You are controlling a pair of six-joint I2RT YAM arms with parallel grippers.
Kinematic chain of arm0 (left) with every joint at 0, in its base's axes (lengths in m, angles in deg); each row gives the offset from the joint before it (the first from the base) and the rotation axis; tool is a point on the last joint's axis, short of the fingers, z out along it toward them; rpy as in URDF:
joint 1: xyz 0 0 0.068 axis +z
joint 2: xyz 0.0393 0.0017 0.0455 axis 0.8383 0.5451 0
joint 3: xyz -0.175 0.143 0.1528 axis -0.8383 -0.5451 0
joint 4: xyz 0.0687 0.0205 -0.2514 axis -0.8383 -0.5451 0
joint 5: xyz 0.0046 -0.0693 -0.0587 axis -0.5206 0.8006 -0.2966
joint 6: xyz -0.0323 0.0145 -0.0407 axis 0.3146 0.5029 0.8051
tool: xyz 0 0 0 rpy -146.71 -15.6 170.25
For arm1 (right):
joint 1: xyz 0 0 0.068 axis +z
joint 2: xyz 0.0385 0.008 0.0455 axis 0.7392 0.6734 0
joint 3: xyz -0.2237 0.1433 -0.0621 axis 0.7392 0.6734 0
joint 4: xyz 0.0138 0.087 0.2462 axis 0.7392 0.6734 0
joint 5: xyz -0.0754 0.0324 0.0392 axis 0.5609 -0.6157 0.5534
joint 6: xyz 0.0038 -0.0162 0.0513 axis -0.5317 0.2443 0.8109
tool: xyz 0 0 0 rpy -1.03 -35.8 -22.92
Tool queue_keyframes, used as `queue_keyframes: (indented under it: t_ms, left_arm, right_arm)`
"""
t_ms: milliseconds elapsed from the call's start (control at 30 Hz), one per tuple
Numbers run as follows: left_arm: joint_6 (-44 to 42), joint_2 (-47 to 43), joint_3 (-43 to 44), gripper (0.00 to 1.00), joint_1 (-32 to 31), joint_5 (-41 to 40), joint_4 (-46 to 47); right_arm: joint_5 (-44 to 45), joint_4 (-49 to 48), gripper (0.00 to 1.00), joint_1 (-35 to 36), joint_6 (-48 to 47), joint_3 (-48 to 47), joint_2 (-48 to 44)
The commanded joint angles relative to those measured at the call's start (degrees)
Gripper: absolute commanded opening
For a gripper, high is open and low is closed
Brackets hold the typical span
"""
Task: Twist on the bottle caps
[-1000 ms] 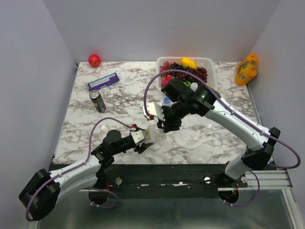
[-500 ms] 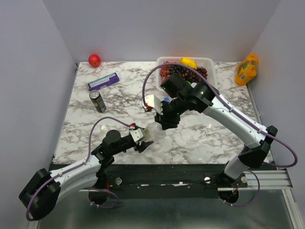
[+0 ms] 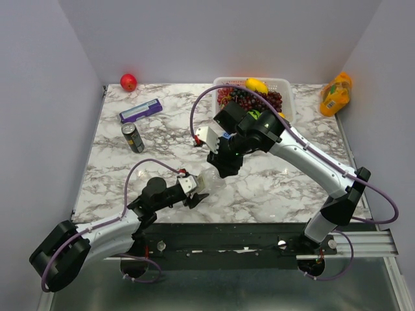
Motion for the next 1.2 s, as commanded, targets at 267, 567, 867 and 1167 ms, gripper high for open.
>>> queue_keyframes:
  t_ms: [267, 567, 867, 1167]
  left_arm:
    - [2.94, 1.63, 0.88, 0.00, 0.45, -0.35, 12.88]
    - [3.47, 3.04, 1.41, 0.00, 0.53, 2.03, 11.48]
    - [4.52, 4.62, 1.85, 0.00, 0.45, 2.12, 11.56]
    - [5.14, 4.09, 2.11, 0.00, 0.45, 1.68, 11.04]
  right_arm:
    - [3.57, 13.34, 0.55, 0.03, 2.02, 0.03, 1.81]
    - [4.62, 13.77, 0.58, 0.12, 1.58, -3.67, 3.04]
    - [6.55, 15.01, 0.70, 0.03, 1.14, -3.50, 0.58]
    - [8.58, 15.01, 0.81, -0.06, -3.43, 0.99, -4.16]
